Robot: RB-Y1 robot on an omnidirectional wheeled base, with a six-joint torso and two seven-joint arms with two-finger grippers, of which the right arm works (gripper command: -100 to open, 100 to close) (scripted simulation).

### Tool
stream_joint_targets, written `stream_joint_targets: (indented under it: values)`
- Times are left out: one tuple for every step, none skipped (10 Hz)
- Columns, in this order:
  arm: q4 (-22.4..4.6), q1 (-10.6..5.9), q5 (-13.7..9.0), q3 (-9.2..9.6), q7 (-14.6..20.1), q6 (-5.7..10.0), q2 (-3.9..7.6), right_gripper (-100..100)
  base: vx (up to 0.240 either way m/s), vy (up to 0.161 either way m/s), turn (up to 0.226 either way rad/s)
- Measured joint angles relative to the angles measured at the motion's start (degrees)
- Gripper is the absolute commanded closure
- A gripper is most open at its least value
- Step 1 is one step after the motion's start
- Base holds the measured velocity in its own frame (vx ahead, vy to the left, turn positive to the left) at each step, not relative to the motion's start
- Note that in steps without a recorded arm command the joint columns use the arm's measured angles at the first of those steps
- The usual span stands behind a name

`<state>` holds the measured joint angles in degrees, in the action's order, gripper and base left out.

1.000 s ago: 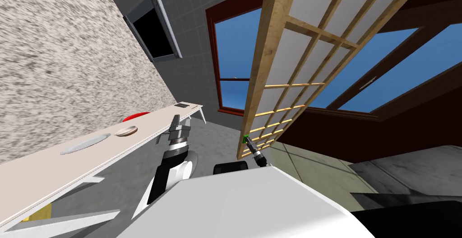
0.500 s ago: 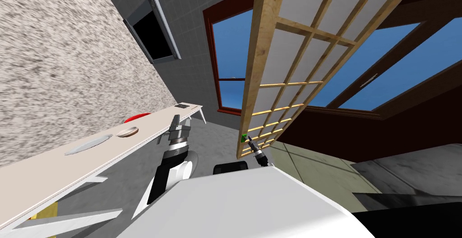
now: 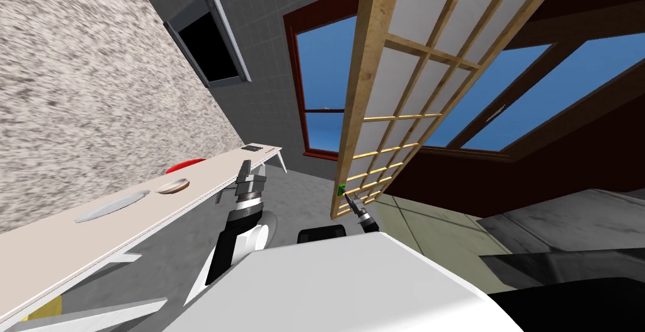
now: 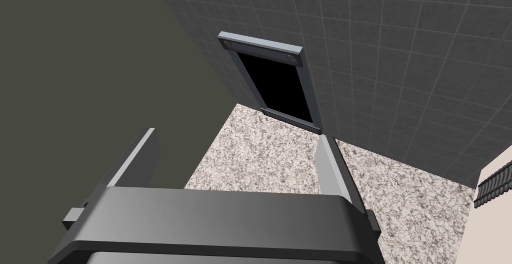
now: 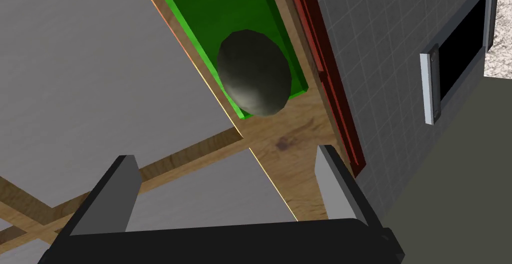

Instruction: Push the door open

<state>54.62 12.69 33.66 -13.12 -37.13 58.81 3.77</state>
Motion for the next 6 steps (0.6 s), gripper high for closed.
stream_joint_targets:
  values:
    - [0.0,0.20,0.4,-0.27,-1.0,0.31,0.11,-100,-0.023,0.025,-0.051]
    - [0.1,0.58,1.0,-0.65,-2.3,0.66,0.27,-100,-0.036,0.035,-0.079]
    - [0.1,1.14,1.8,-1.19,-3.9,1.24,0.44,-100,-0.029,0.030,-0.028]
    - [0.4,1.56,2.3,-1.39,-5.0,1.50,0.42,-100,-0.025,0.029,-0.048]
    - [0.2,1.81,2.8,-1.80,-6.3,1.93,0.52,-100,-0.034,0.044,-0.083]
    - [0.6,2.59,3.6,-2.29,-8.0,2.49,0.67,-100,-0.043,0.054,-0.082]
